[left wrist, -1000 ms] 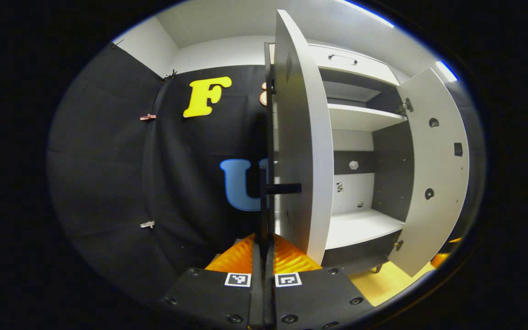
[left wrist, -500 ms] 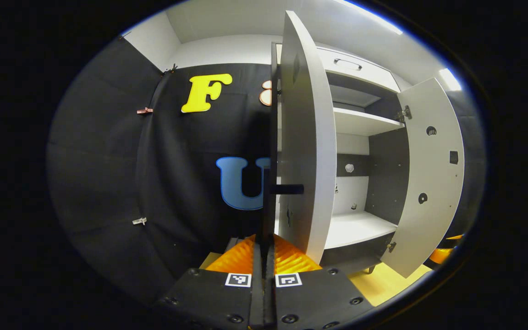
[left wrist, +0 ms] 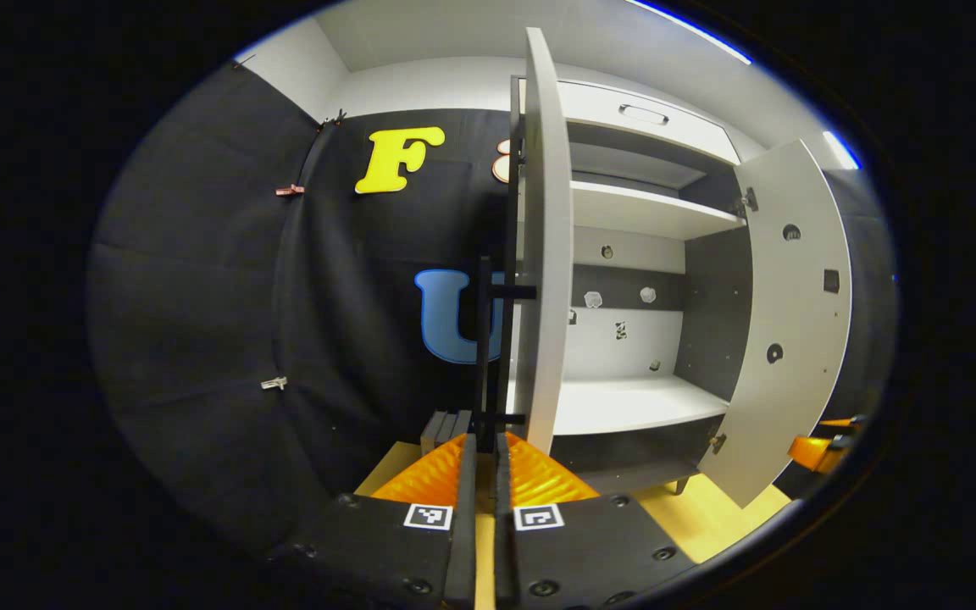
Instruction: Open the right door of the double-door shoe cabinet with the right hand, and open the left door with the left hand.
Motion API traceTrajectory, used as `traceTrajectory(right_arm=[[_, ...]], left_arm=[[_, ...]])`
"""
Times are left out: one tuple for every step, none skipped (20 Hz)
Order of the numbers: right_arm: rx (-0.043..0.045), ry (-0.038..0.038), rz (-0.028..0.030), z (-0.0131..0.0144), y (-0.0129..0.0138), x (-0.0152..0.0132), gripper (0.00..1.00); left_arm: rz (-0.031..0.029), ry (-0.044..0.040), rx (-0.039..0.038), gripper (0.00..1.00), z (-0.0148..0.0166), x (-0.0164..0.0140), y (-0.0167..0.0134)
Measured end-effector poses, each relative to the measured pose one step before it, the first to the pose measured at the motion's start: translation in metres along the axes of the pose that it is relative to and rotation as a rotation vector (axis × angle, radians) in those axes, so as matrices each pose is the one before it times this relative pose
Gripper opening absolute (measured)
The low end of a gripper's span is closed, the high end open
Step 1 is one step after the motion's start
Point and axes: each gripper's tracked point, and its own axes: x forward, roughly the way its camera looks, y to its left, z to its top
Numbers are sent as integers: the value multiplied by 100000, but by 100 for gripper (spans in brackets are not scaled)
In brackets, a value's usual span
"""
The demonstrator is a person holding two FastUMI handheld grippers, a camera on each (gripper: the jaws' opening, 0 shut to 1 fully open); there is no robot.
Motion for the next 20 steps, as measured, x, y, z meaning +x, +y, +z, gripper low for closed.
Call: traceTrajectory(right_arm=[[499, -986, -354, 518, -131, -132, 98], [769, -580, 45, 424, 25, -91, 98], [726, -282, 210, 358, 116, -161, 98], [537, -494, 485, 332, 188, -200, 98], [442, -568, 624, 392, 241, -248, 98], [30, -832, 563, 334, 227, -216, 98], [-166, -1011, 408, 337, 171, -307, 98], [-6, -1110, 298, 308, 167, -307, 98], [60, -1139, 333, 291, 104, -419, 98], [142, -958, -68, 245, -18, -444, 98], [-81, -1411, -613, 333, -193, -433, 98], [-169, -1331, -865, 300, -342, -343, 98], [-50, -1261, -917, 341, -339, -288, 98], [71, -702, -1099, 214, -423, -279, 98], [394, -661, -1022, 223, -432, -183, 98], [593, -711, -1194, 251, -350, -147, 98], [782, -712, -1034, 202, -380, -41, 98], [670, -322, -685, 75, -259, -103, 98], [444, -58, -453, 57, -171, -94, 98], [-19, 87, -68, 19, -72, 14, 98]], left_arm=[[1187, -71, 2698, 20, -94, -701, -389], [722, 200, 1641, 29, 149, -671, -351], [-1300, -32, 152, 38, 284, -653, -953], [-3211, -263, -1328, 47, 450, -540, -1345], [-4084, -579, -1537, 59, 384, -513, -1506], [-3311, -1580, -1166, 72, 548, -219, -1325], [-2235, -1760, -1089, 84, 404, 31, -1027], [-990, -917, -1213, 89, -31, 100, -798], [-1066, 35, -802, 94, -315, 72, -803], [-613, 681, -357, 96, -326, 118, -733], [-318, 30, 240, 95, -139, 170, -659], [-753, -504, 670, 95, 71, 70, -591], [-770, -755, 1089, 95, 106, -6, -563], [-289, -801, 786, 95, 240, -148, -215], [-924, -1170, 425, 95, 283, -70, -294], [-565, -999, 23, 95, 312, -131, -180], [-106, -796, -255, 95, 171, -40, -5], [-180, -511, -367, 95, 137, -90, -2], [222, -171, -390, 95, -37, -93, 11], [425, -109, -86, 95, 9, -109, 106]])
